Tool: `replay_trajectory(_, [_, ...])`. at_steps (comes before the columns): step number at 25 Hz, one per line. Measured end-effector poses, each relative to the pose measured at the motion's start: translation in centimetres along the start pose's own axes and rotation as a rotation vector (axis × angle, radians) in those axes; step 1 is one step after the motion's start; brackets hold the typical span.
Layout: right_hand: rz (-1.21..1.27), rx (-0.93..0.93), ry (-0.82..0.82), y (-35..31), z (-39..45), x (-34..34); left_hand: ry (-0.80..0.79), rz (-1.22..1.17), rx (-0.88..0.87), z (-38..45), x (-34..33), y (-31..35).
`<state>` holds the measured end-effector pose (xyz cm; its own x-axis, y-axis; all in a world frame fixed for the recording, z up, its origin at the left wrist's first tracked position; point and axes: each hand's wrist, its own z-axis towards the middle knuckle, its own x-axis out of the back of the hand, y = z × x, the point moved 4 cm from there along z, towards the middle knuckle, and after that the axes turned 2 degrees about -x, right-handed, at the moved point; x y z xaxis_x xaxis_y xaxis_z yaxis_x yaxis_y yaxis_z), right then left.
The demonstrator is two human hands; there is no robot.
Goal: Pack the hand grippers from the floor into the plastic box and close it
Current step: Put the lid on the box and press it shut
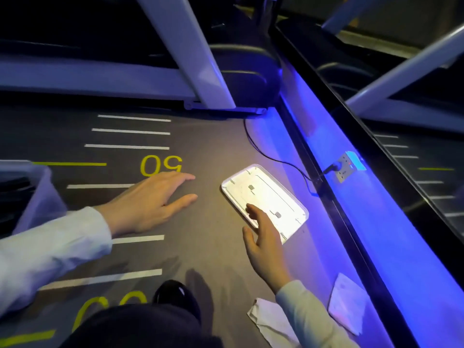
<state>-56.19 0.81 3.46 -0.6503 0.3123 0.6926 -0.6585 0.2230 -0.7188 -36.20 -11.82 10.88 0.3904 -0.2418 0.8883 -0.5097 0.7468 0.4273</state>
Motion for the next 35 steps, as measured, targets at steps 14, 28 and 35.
replay_trajectory(14, [0.209, -1.004, 0.234, 20.2, 6.2, -2.3, -0.294, -0.322, 0.148, 7.1, -16.2, -0.7])
replay_trajectory(28, [-0.045, -1.356, 0.222, 26.4, 9.5, -2.5, -0.258, -0.414, 0.258, 7.8, -18.2, -1.1])
replay_trajectory(35, [0.206, -1.151, 0.444, 24.7, 8.4, -3.4, -0.286, -0.366, 0.240, 7.4, -17.8, -1.2])
